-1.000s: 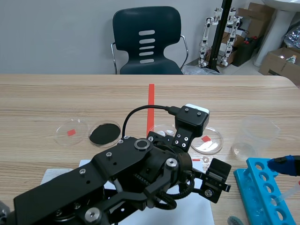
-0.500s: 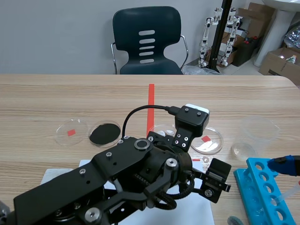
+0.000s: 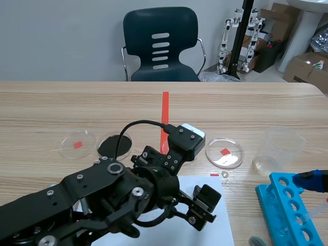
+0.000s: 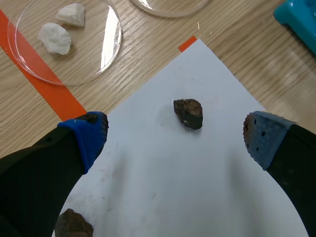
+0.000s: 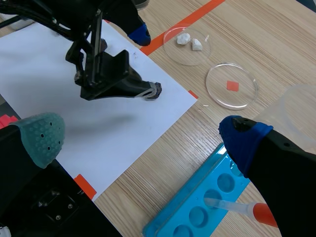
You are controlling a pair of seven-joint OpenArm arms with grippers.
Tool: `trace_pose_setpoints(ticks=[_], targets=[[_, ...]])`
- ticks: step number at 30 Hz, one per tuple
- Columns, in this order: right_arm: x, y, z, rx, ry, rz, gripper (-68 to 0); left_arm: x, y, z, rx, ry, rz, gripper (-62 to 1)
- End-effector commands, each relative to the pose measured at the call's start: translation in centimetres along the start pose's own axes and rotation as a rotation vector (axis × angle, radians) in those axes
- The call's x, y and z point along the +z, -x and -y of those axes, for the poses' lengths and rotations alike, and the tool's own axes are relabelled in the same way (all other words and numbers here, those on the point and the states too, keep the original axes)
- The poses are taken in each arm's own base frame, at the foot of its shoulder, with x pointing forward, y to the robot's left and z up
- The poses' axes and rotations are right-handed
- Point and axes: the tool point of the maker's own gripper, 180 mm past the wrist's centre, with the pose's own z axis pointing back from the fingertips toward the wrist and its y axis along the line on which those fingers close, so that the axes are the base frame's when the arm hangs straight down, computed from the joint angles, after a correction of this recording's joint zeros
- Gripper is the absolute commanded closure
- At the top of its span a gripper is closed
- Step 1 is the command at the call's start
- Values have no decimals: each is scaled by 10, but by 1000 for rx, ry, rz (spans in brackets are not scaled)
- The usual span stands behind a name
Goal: Return to the home posture
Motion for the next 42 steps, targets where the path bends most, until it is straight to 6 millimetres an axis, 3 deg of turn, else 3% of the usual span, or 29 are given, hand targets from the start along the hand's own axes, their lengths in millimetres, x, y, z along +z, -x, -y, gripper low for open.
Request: trace_pose_setpoints(ticks=[1,12,21,30,42], targets=[[-1,-9,-1,-4,-2,35,-679,9,-12,-2,1,6,69,-572],[-1,-9,-1,-4,-2,35,-679,77,-24,-40,33,-14,333,-572],[-1,-9,-1,-4,-2,35,-679,134,-11,-74,82,-89,430,-572],[-1,-9,-1,-4,-2,35,-679,179,4,-83,91,-144,485,-572],[-1,-9,-1,-4,-2,35,-679,224,9,-73,85,-171,552,-572]])
